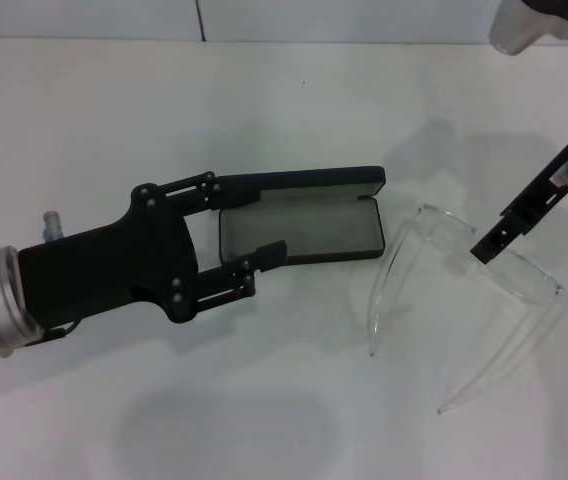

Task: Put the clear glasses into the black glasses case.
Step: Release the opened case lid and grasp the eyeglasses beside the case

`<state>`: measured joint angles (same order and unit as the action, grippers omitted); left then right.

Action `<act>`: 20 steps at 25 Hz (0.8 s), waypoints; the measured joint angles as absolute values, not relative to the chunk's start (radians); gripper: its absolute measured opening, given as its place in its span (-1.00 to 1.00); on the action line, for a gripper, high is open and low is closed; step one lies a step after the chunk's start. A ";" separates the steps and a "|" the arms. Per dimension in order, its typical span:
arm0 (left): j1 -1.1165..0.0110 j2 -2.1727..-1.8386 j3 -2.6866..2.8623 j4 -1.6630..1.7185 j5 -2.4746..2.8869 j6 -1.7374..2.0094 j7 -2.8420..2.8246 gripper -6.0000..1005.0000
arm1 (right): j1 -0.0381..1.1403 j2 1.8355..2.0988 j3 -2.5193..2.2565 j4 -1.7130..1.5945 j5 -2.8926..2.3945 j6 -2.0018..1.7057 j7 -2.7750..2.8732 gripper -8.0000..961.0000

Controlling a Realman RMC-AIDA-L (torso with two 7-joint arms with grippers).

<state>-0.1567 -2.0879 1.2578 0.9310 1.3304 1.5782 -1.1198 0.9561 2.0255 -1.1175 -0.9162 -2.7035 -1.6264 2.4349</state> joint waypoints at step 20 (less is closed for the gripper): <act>-0.172 -2.086 1.256 0.902 1.330 1.572 -1.089 0.14 | 0.982 2.024 -1.202 -0.781 -2.663 -1.487 2.431 0.31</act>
<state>-0.1723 -2.0862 1.2562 0.9019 1.3300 1.5718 -1.0891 0.9816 2.0242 -1.2021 -0.7806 -2.6628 -1.4873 2.4308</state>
